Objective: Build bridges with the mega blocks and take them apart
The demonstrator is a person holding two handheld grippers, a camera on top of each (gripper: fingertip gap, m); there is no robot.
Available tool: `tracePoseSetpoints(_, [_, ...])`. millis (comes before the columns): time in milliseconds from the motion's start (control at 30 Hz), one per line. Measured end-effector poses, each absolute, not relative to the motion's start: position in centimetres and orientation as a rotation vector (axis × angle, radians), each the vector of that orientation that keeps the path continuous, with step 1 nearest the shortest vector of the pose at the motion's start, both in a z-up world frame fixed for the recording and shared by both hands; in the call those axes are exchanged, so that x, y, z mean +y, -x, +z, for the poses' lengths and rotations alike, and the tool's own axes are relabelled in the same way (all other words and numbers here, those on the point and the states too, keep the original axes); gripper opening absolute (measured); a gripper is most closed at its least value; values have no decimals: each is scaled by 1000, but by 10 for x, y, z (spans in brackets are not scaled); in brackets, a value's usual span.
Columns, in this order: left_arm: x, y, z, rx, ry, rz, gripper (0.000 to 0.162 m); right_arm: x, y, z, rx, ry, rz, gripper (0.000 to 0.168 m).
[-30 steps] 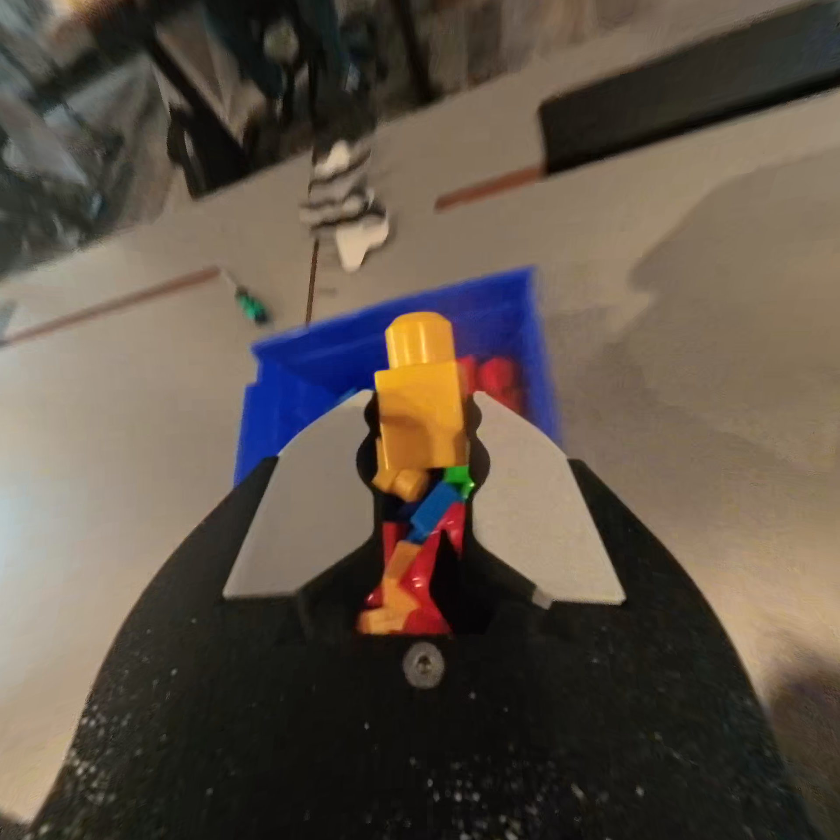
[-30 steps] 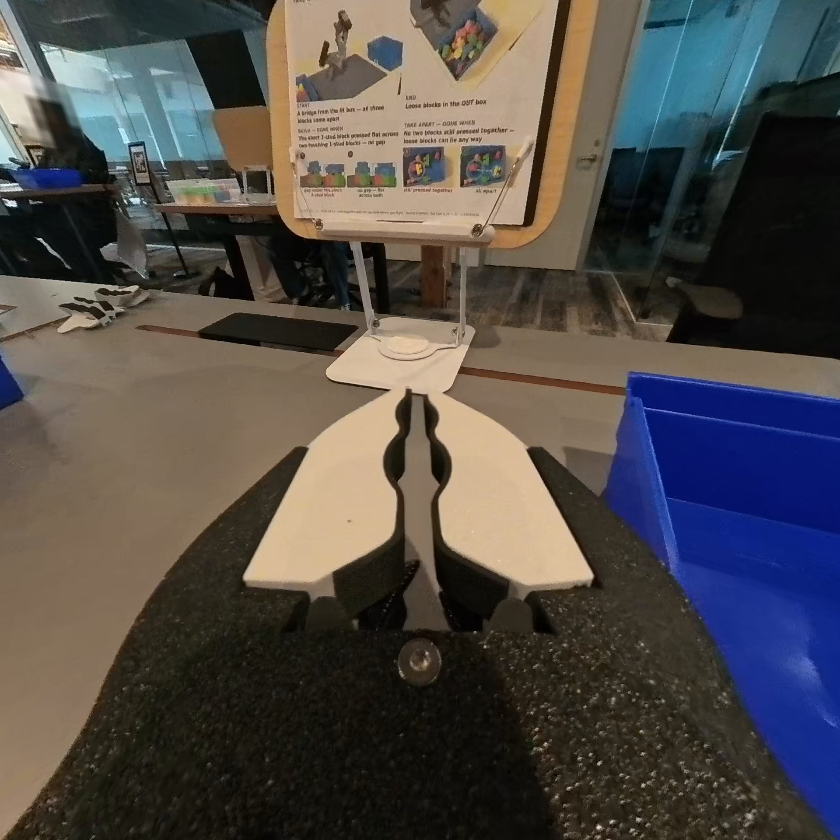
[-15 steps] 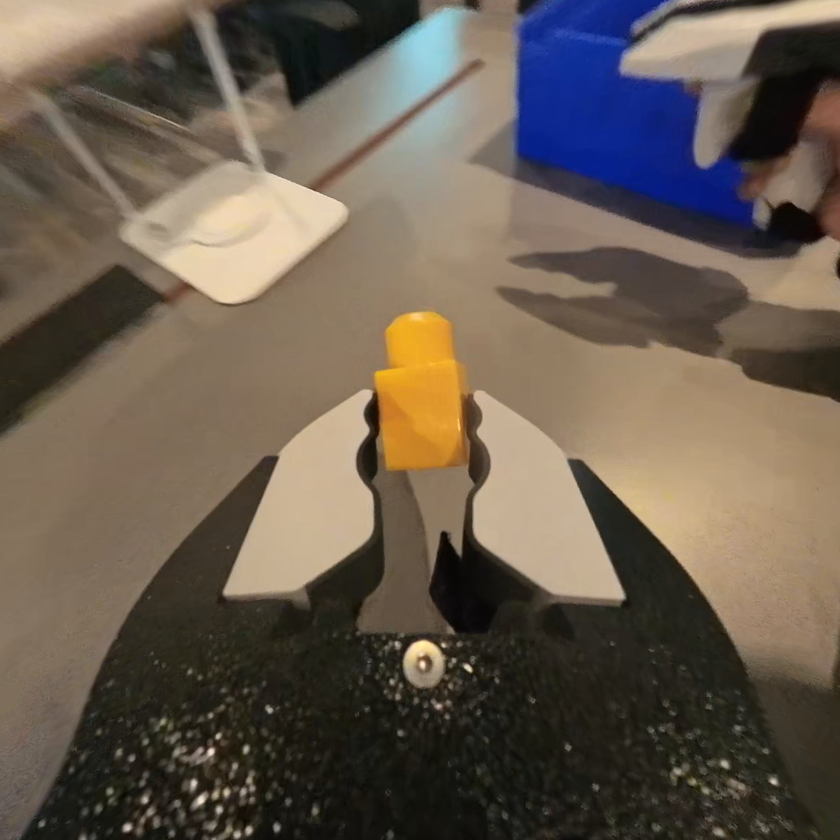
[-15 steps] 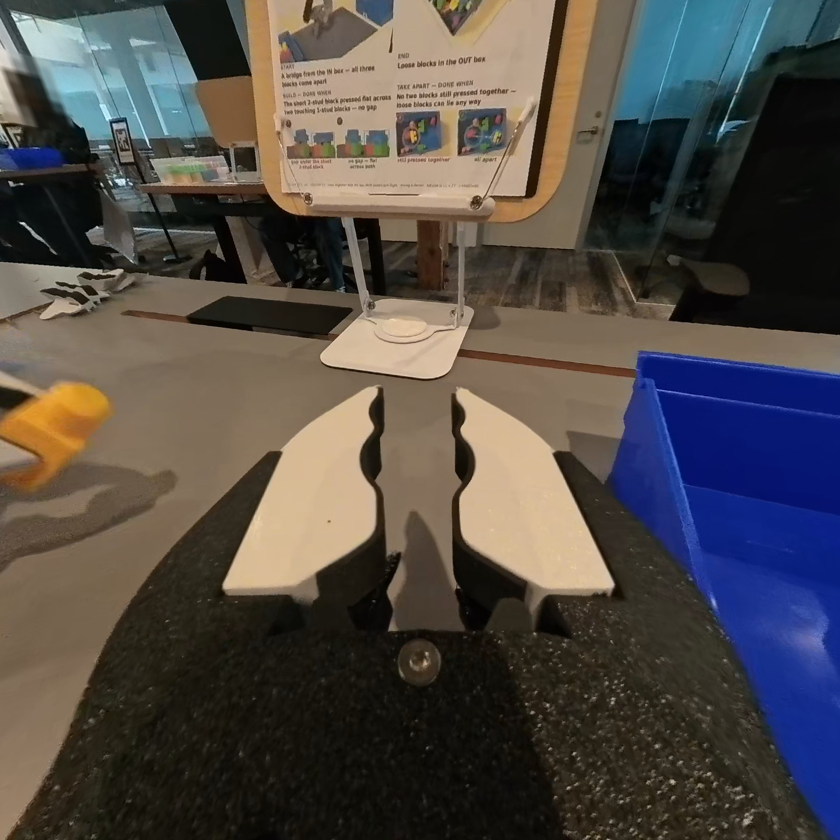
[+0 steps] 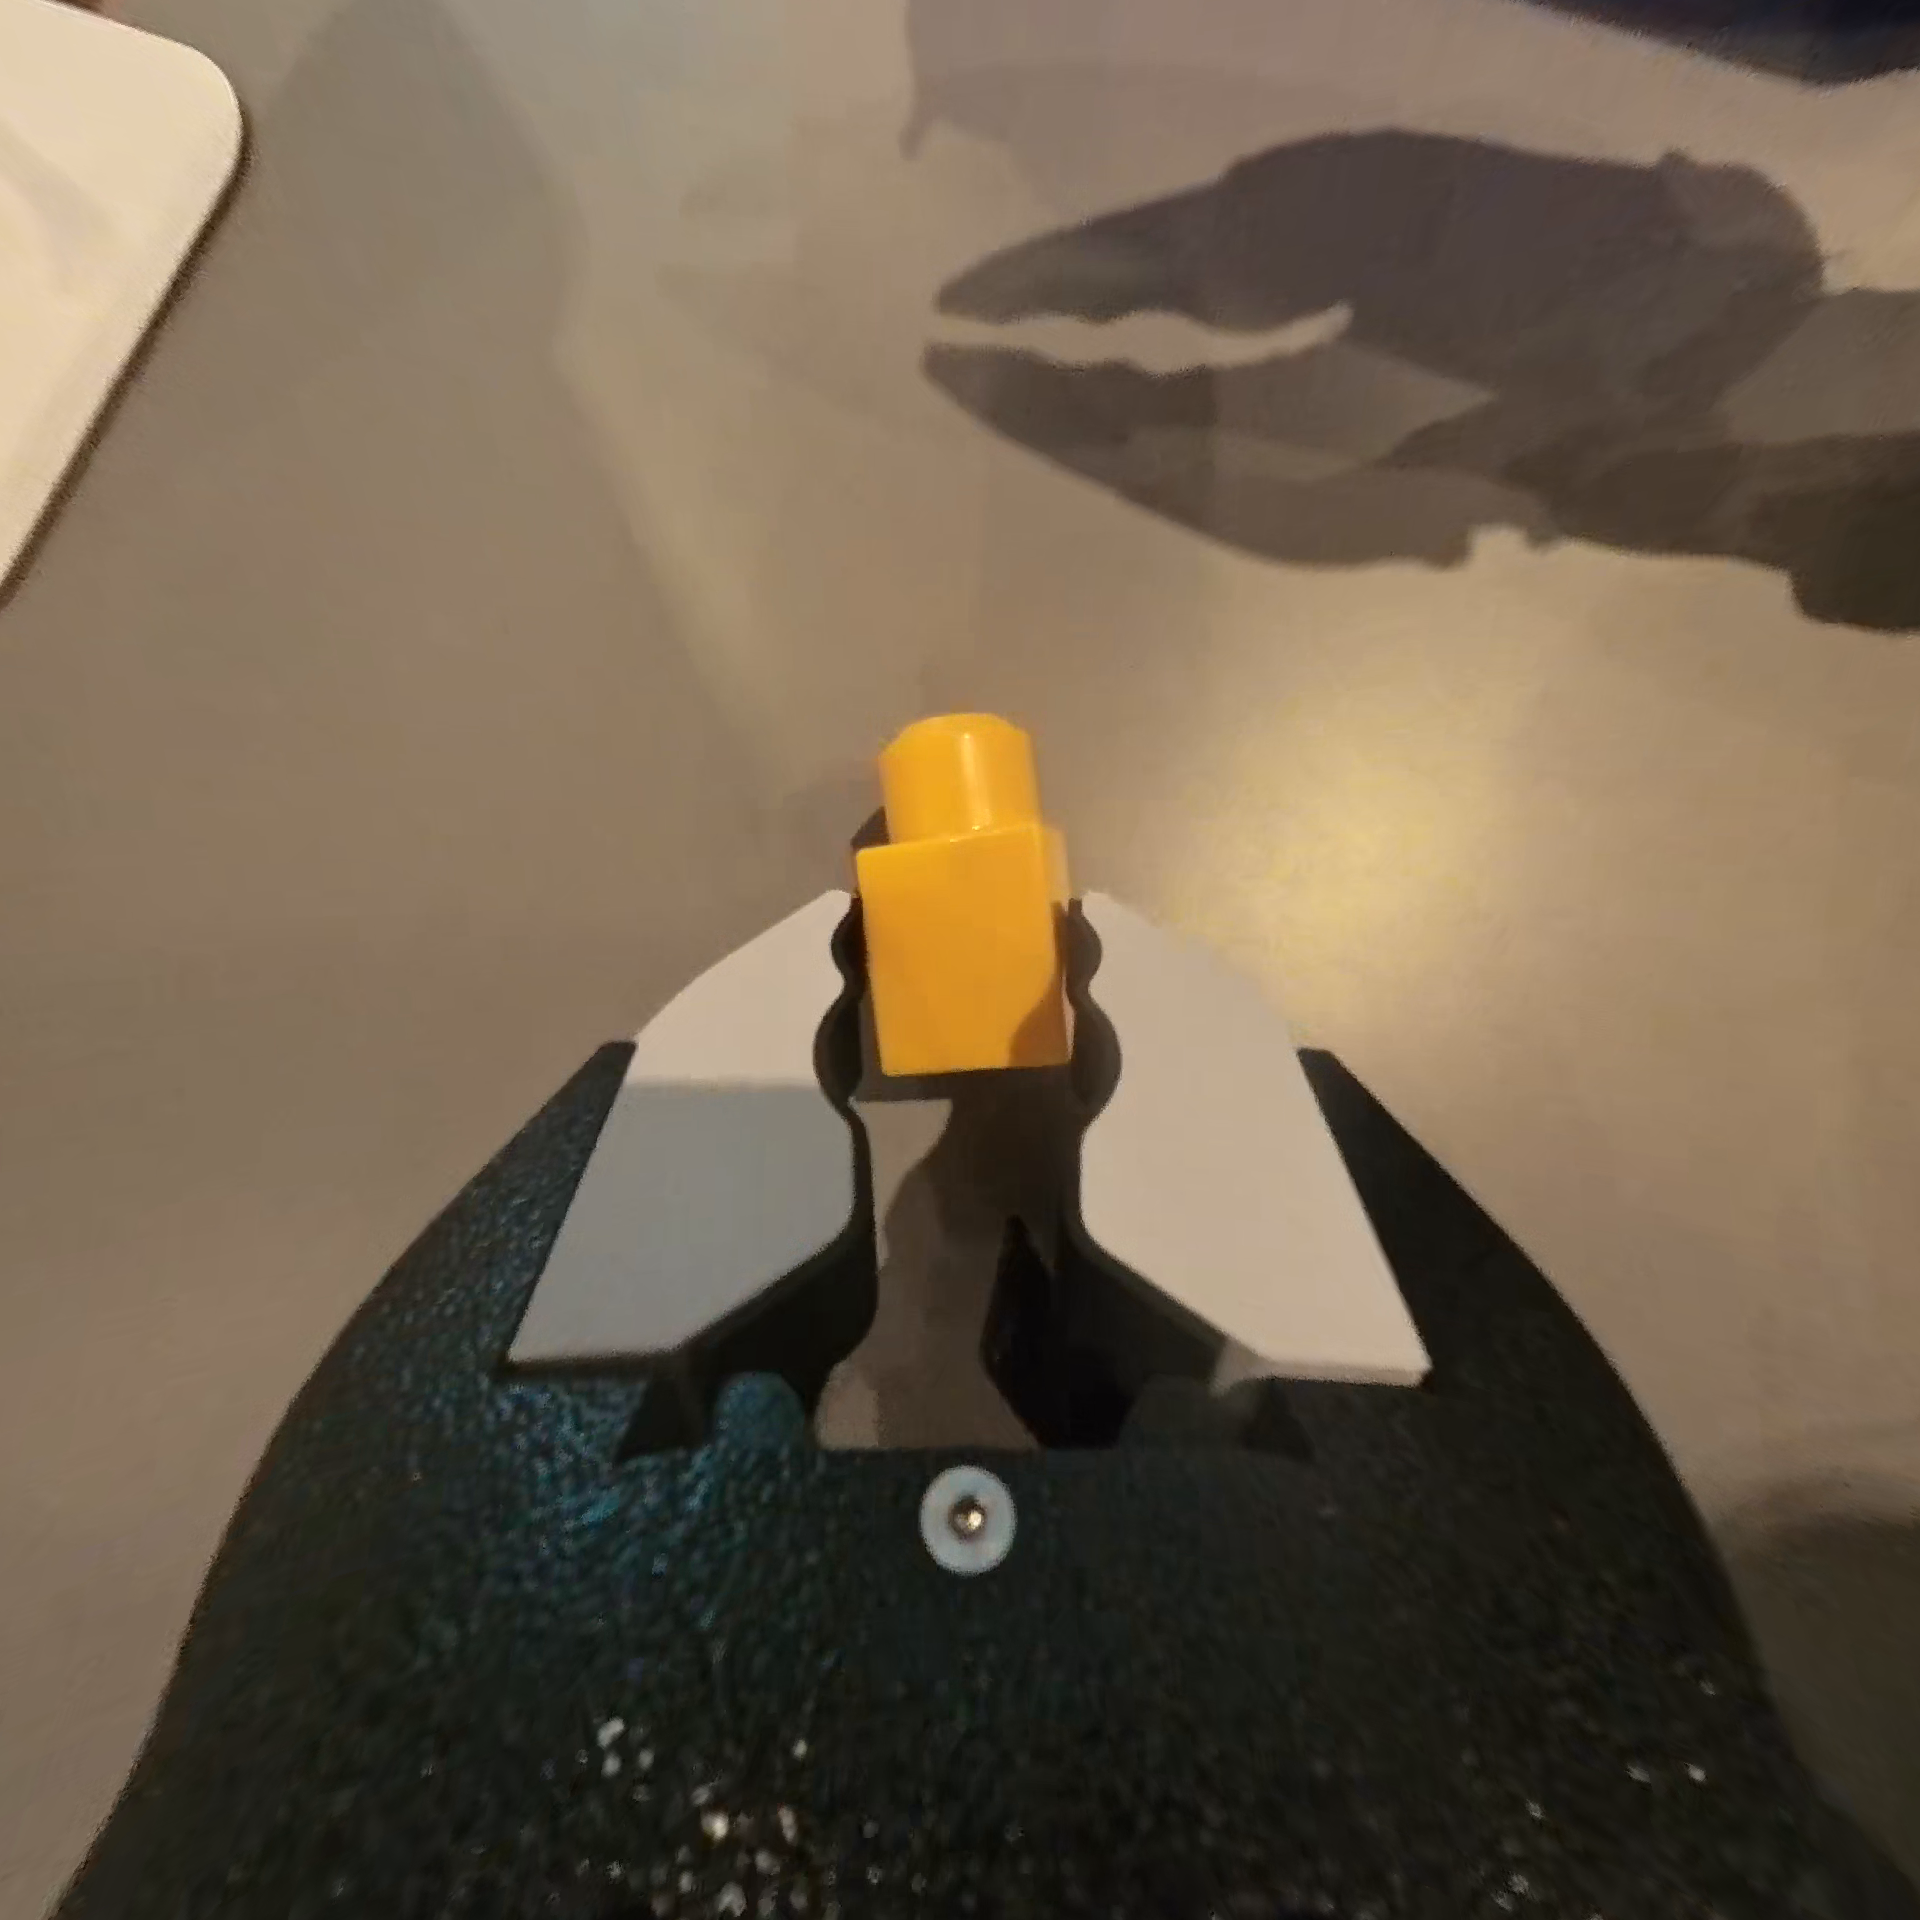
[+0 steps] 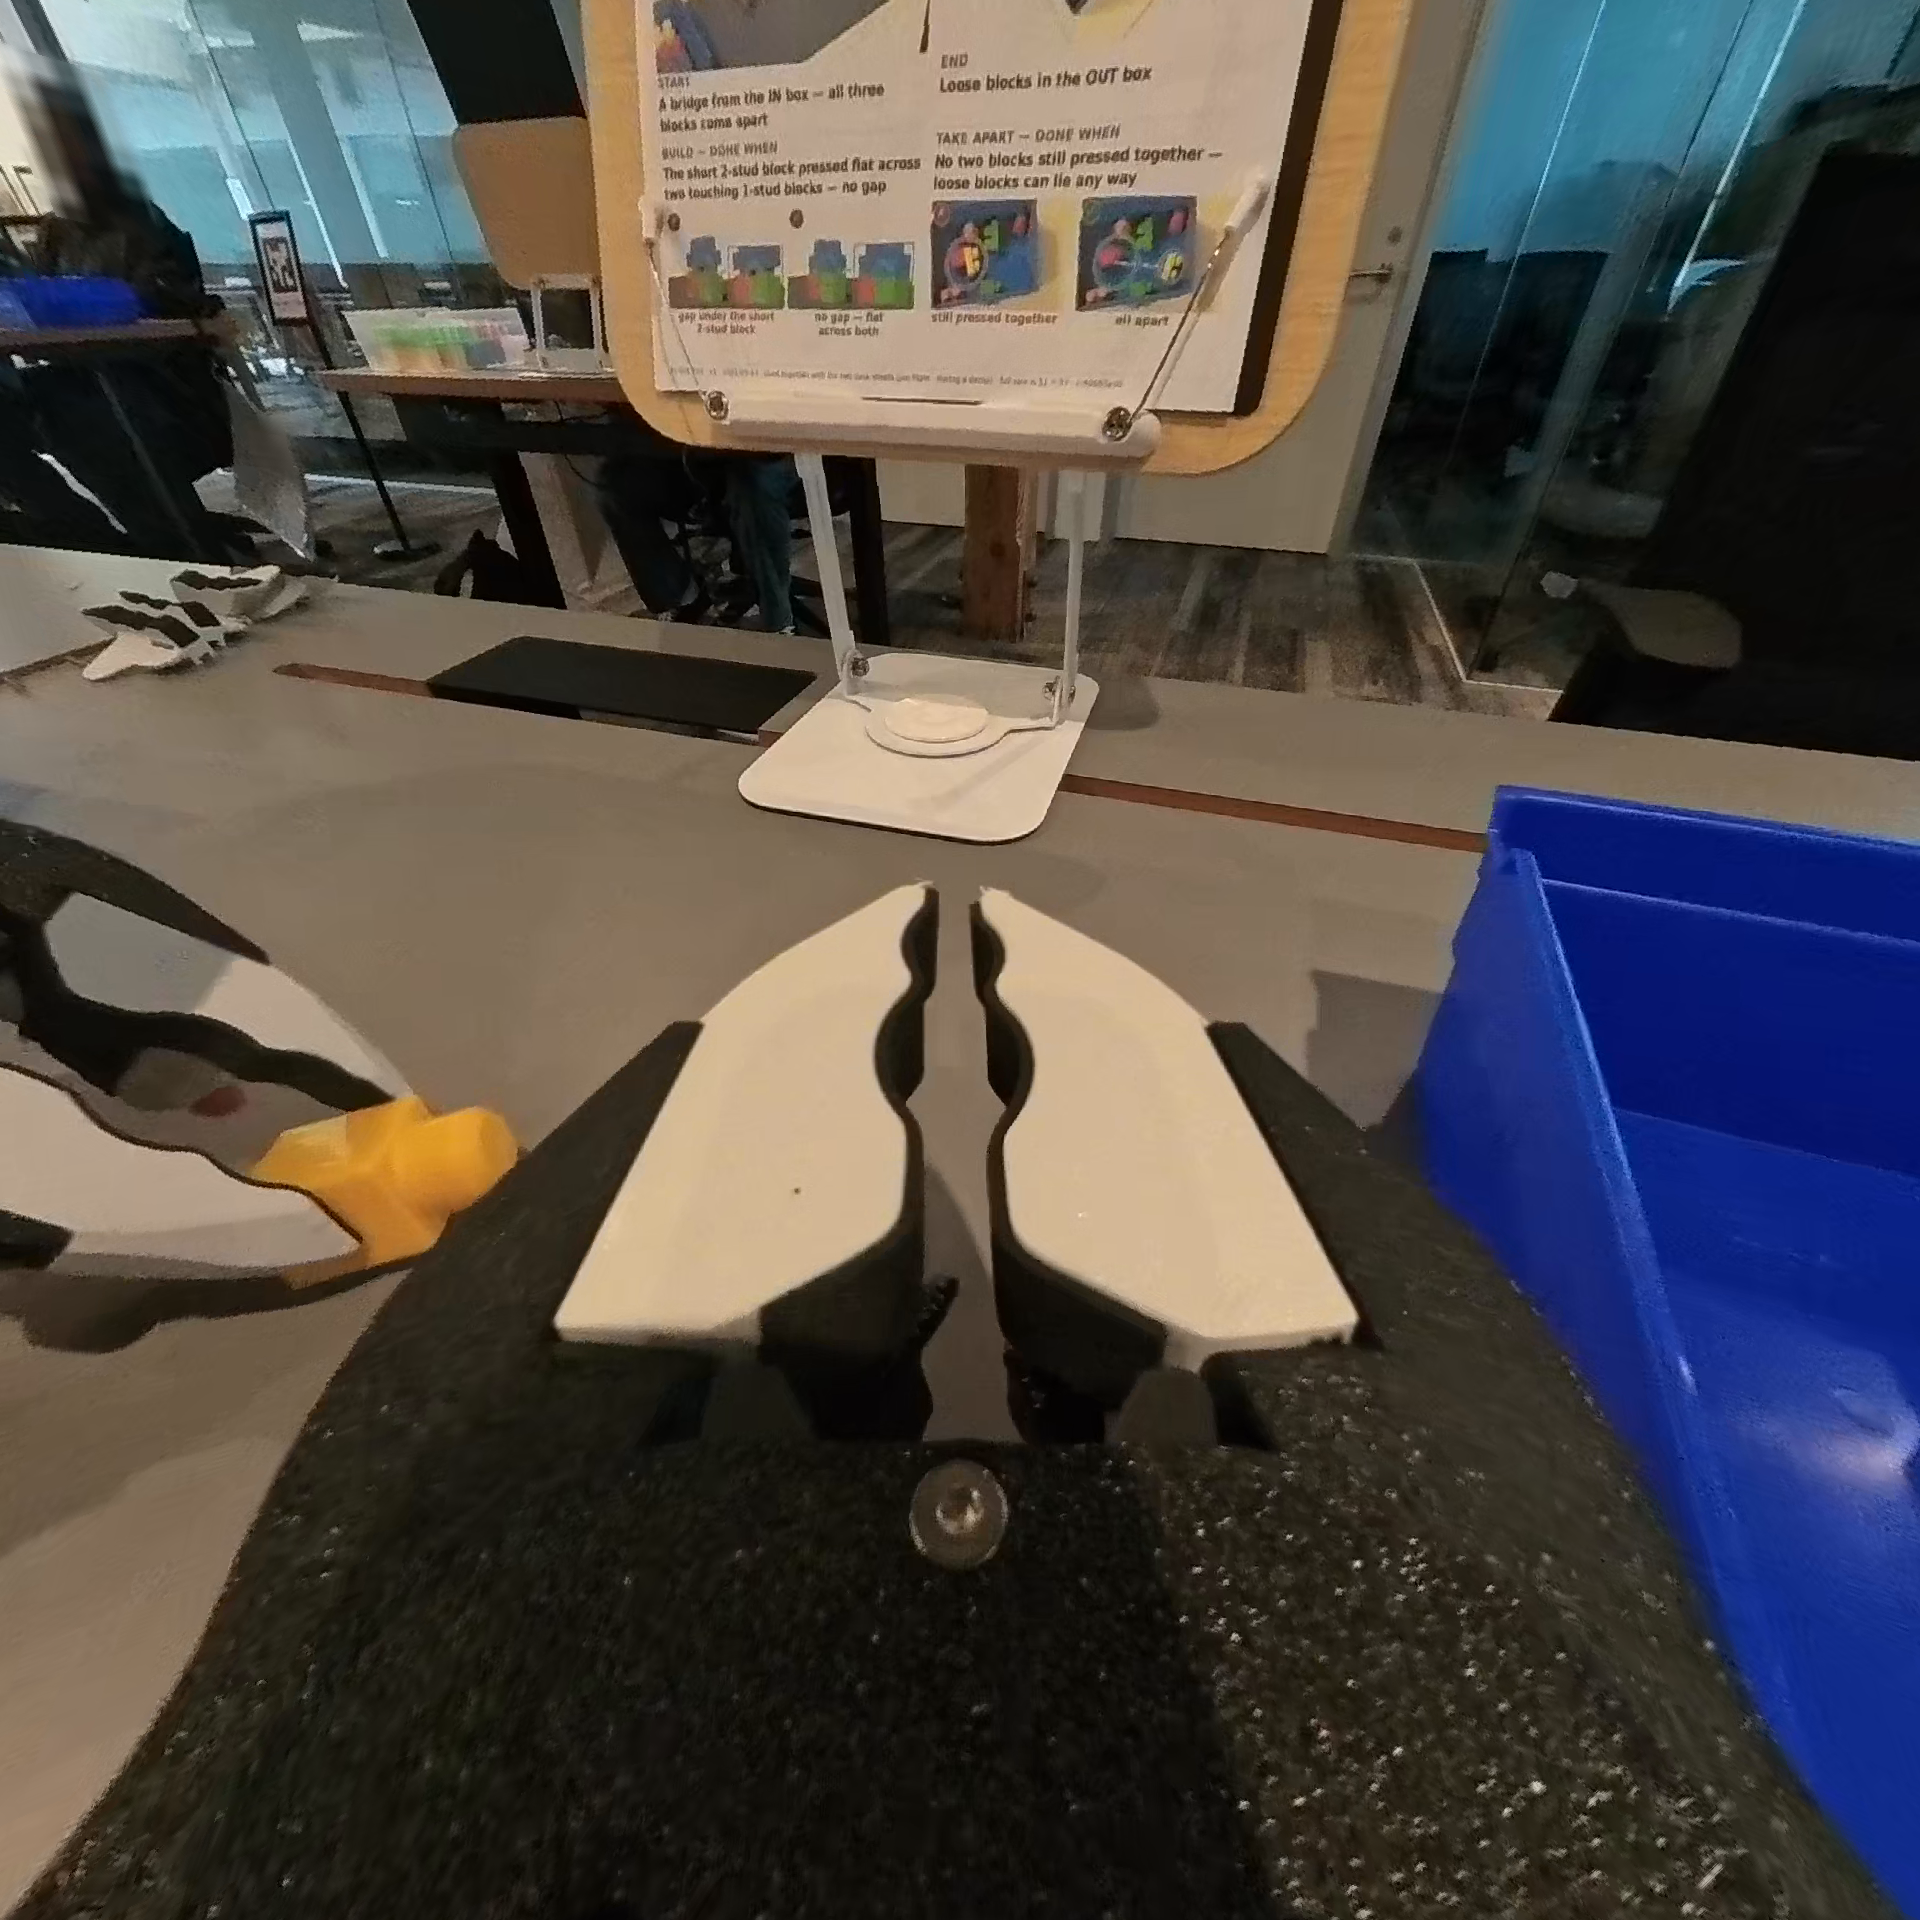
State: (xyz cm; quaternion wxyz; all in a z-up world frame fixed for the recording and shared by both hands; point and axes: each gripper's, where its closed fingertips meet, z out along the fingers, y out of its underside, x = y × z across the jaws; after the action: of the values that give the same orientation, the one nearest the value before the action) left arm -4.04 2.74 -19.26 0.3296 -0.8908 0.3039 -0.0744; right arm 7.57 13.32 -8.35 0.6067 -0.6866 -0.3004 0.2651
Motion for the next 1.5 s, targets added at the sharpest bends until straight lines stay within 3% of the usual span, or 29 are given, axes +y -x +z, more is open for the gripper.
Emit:
tracePoseSetpoints(333, [29,41,-196,781,2351,-201,36,133,-75,-85,-699,1589,604,0])
tracePoseSetpoints(533, [33,53,-185,677,2301,-134,80,133,-73,-86,-706,1591,608,0])
tracePoseSetpoints(667, [26,80,-157,551,2181,-30,96,132,-72,-88,-716,1593,608,0])
tracePoseSetpoints(767, [6,108,-124,427,2072,22,94,132,-71,-88,-717,1592,611,0])
tracePoseSetpoints(933, [-55,164,-49,179,1818,45,67,132,-69,-90,-727,1597,613,0])
tracePoseSetpoints(1033, [-100,211,-22,44,1778,124,62,132,-69,-90,-728,1596,613,0])
tracePoseSetpoints(1200, [-166,294,-16,-160,1865,381,69,131,-67,-90,-729,1598,621,0])
tracePoseSetpoints(1400, [-209,352,-54,-285,2099,467,84,130,-67,-90,-730,1597,633,0])
tracePoseSetpoints(1500, [-220,368,-70,-300,2172,456,78,130,-68,-88,-719,1595,645,0])
